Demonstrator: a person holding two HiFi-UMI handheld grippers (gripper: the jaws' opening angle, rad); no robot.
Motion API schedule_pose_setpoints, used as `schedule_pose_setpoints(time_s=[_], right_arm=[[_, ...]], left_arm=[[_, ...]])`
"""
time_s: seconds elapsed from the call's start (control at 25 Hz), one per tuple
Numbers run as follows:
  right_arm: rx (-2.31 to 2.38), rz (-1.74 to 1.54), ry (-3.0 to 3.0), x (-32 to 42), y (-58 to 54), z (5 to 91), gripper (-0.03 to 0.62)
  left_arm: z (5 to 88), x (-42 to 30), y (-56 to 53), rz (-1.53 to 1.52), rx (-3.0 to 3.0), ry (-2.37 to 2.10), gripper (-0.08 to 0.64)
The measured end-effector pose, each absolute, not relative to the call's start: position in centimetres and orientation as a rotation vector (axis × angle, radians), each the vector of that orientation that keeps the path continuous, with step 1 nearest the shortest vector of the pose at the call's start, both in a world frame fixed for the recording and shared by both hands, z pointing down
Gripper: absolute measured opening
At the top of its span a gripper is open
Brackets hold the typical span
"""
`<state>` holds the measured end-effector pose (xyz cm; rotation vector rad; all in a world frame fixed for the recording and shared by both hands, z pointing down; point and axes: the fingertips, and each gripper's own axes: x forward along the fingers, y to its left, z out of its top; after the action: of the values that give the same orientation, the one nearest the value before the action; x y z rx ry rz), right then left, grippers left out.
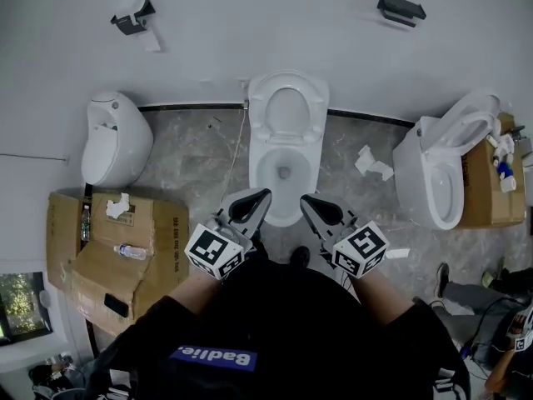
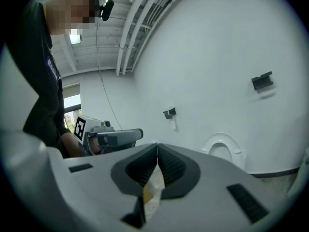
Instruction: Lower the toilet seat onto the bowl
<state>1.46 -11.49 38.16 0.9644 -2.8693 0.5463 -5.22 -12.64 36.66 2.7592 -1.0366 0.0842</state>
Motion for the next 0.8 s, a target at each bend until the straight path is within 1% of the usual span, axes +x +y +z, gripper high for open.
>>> schedule_pose_setpoints(time_s=[0.44, 0.8], right_arm=[[1.161, 0.528, -2.781, -2.6, -18.4, 37.6, 0.028], [1.27, 0.525, -2.732, -5.2, -21.3, 36.9, 0.028]], left_arm=[[36.1, -9.3, -21.5, 0.072, 2.841, -0.853, 0.017], [36.7, -12.2, -25.9, 0.097, 2.856, -0.758, 0.017]])
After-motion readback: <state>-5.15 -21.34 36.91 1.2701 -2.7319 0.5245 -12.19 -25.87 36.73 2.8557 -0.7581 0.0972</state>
